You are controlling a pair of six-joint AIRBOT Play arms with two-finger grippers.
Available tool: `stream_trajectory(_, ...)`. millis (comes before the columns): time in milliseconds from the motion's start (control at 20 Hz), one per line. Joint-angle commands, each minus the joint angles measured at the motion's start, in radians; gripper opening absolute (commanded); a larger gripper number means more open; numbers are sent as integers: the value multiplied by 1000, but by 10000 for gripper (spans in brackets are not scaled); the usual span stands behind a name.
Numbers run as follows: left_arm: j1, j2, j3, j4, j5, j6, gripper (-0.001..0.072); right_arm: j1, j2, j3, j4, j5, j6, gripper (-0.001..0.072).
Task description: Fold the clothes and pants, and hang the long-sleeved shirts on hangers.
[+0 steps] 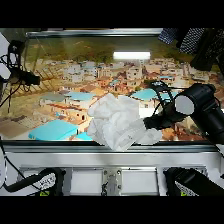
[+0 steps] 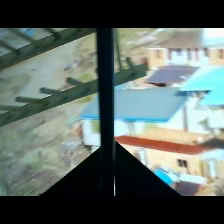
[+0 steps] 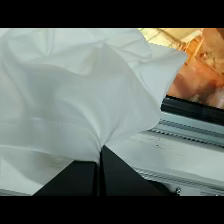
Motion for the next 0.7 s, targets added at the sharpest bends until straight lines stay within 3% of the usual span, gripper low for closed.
stream_trajectory(0, -47, 115, 1, -490, -297, 547, 13, 0, -1, 0, 0, 0, 0, 19)
stream_trajectory(50, -52, 133, 1, -574, -388, 626, 14, 0, -1, 0, 0, 0, 0, 20)
stream_trajectory(100, -65, 148, 1, -608, -429, 642, 14, 0, -1, 0, 0, 0, 0, 19)
stream_trajectory(350, -156, 197, 1, -648, -426, 586, 14, 0, -1, 0, 0, 0, 0, 19)
stream_trajectory(650, -235, 137, 1, -649, -644, 584, 13, 0, -1, 0, 0, 0, 0, 19)
